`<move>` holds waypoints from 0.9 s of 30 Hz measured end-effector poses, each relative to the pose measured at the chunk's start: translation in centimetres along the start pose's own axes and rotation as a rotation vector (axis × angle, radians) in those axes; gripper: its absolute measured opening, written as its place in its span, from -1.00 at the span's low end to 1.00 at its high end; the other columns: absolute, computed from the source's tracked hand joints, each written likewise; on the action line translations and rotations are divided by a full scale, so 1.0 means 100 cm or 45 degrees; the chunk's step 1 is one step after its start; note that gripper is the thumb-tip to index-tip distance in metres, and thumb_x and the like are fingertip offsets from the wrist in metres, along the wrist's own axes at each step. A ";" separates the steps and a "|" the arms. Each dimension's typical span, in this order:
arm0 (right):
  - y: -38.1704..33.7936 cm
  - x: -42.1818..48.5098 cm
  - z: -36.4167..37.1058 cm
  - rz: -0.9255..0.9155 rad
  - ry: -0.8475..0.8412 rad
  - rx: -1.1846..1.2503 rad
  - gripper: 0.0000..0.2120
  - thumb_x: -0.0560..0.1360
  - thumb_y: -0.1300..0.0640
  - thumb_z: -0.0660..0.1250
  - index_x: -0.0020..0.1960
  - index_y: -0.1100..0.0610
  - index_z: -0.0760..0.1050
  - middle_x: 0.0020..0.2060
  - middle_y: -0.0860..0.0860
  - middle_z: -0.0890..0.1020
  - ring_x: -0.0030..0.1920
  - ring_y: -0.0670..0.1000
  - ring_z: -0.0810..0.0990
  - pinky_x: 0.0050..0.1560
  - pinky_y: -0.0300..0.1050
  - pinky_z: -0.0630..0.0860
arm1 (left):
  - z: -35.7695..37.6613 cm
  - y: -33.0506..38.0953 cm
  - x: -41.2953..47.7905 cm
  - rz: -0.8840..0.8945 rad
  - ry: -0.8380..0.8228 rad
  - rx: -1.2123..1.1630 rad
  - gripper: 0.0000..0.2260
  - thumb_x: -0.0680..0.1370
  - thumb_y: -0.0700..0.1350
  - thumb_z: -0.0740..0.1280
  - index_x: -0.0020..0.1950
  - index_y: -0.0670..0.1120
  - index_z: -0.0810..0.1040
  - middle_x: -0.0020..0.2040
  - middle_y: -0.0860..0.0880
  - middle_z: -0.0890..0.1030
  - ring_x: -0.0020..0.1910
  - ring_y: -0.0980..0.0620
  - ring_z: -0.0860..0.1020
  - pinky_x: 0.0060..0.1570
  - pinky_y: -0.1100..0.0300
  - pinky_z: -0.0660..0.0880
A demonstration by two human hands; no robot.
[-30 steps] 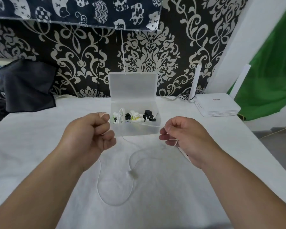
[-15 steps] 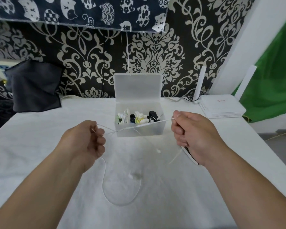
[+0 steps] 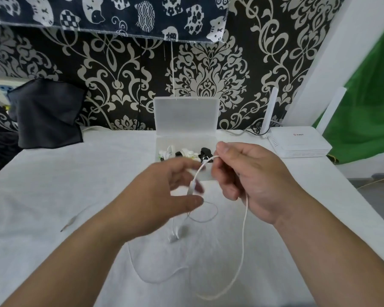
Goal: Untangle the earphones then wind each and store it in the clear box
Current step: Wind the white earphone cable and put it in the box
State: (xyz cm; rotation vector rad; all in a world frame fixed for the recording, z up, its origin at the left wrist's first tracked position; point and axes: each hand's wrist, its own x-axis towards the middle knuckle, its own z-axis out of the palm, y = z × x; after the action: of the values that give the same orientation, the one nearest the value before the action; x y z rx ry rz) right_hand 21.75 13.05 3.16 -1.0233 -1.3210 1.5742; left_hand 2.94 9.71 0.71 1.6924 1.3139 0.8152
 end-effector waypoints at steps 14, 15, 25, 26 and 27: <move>-0.020 0.013 -0.067 0.142 0.576 0.302 -0.70 0.43 0.20 0.34 -0.37 0.05 0.28 -0.55 -0.05 0.20 -0.57 -0.06 0.15 -0.54 -0.28 0.14 | -0.042 -0.028 0.002 -0.413 0.884 -0.034 -0.79 0.59 -0.18 0.30 -0.16 0.04 0.67 -0.11 0.10 0.68 -0.10 0.10 0.59 -0.25 0.21 0.40; -0.015 0.015 -0.072 0.184 0.682 0.049 -0.70 0.46 0.22 0.35 -0.36 0.07 0.32 -0.55 -0.03 0.25 -0.56 -0.03 0.20 -0.51 -0.26 0.20 | -0.041 -0.026 0.002 -0.370 0.872 -0.039 -0.79 0.59 -0.16 0.31 -0.16 0.03 0.68 -0.11 0.15 0.68 -0.08 0.16 0.60 -0.21 0.20 0.42; 0.016 0.016 -0.086 0.612 0.346 -1.669 -0.88 0.43 0.16 0.32 -0.11 0.17 0.60 -0.11 0.07 0.68 -0.07 0.14 0.64 0.04 0.05 0.61 | -0.030 -0.009 0.002 -0.201 0.871 0.109 -0.60 0.55 0.00 0.42 -0.35 -0.21 0.40 -0.52 0.03 0.33 -0.53 0.10 0.25 -0.50 0.24 0.21; 0.018 0.016 -0.084 0.597 0.324 -1.722 -0.85 0.43 0.20 0.30 -0.04 0.15 0.61 -0.05 0.03 0.67 -0.02 0.12 0.63 0.07 0.03 0.60 | -0.027 -0.006 0.001 -0.166 0.801 0.154 -0.62 0.53 -0.02 0.43 -0.37 -0.17 0.41 -0.55 0.09 0.28 -0.56 0.12 0.21 -0.53 0.28 0.19; 0.018 0.016 -0.081 0.540 0.309 -1.705 -0.79 0.45 0.26 0.28 0.01 0.12 0.62 0.00 -0.01 0.65 0.03 0.09 0.62 0.11 -0.02 0.58 | -0.023 -0.004 0.001 -0.134 0.724 0.190 -0.64 0.52 -0.03 0.45 -0.38 -0.14 0.44 -0.57 0.10 0.28 -0.58 0.12 0.20 -0.55 0.32 0.17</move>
State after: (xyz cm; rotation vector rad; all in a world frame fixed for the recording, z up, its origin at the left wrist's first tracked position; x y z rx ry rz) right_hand 28.63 16.94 0.32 -2.3012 -2.0651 0.5837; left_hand 0.78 10.31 1.40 1.5404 1.8673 1.2154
